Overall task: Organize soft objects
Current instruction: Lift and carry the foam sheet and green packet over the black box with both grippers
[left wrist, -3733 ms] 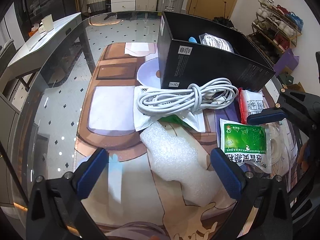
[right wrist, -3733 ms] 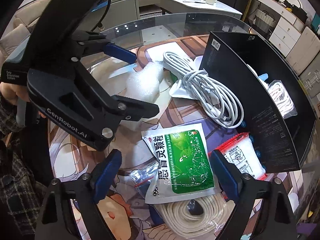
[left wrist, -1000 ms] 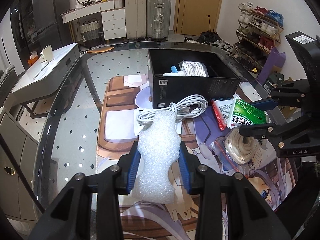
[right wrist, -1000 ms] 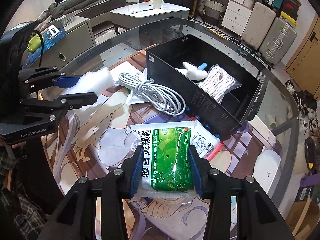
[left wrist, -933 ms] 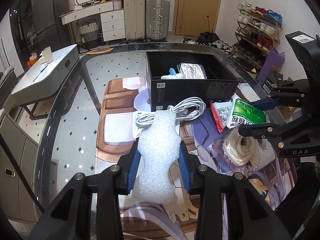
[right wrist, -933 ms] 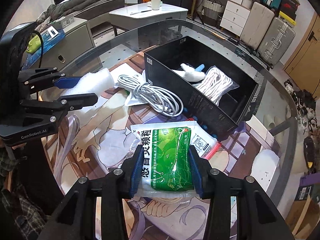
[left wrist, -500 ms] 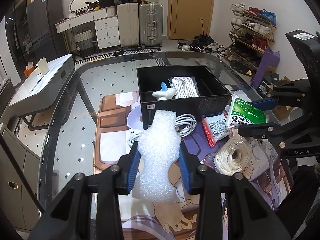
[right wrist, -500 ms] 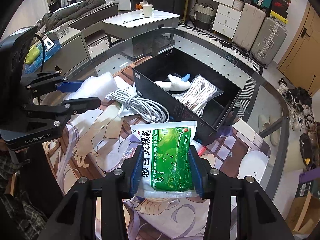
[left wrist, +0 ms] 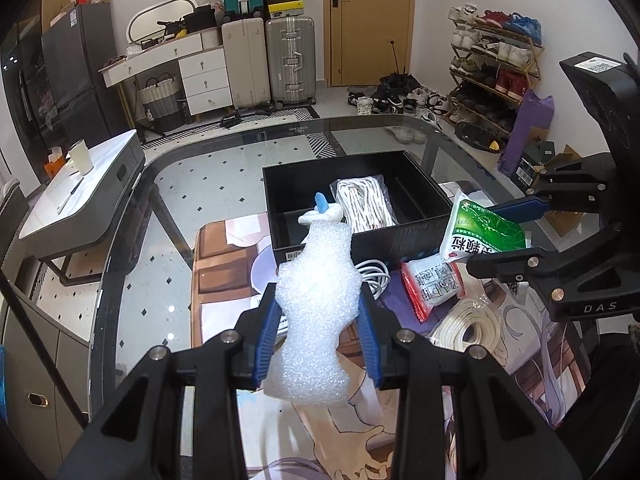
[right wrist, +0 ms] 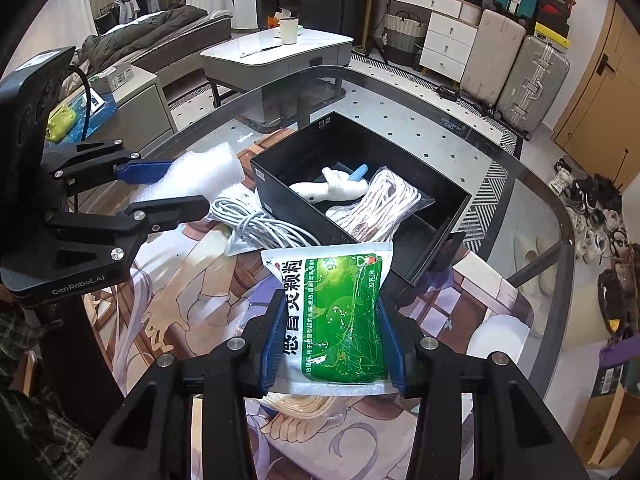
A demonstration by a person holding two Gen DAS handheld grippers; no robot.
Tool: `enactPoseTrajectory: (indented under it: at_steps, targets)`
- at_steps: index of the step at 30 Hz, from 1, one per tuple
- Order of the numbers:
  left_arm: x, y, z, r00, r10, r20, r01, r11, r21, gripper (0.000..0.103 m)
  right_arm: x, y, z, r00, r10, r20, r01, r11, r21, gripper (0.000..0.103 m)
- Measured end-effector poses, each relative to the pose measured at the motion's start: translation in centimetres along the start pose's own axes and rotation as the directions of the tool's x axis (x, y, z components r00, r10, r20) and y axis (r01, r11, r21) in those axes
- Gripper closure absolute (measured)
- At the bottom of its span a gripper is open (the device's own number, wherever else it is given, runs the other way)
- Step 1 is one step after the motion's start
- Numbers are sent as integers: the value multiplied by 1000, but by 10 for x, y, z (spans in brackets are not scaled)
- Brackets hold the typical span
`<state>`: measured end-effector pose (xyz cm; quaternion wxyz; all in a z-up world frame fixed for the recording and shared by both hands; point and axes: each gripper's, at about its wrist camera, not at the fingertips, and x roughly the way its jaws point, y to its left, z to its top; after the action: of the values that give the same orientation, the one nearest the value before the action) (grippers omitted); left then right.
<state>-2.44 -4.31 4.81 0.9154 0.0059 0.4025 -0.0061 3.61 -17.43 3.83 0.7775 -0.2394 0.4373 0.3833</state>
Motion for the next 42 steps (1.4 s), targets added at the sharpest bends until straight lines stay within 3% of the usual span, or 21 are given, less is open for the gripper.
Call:
enactPoseTrajectory:
  at_steps: [42]
  targets:
    - [22, 10, 54, 999, -20, 27, 18, 999, 49, 68, 8, -41, 45, 999, 2, 37, -3, 999, 45, 59]
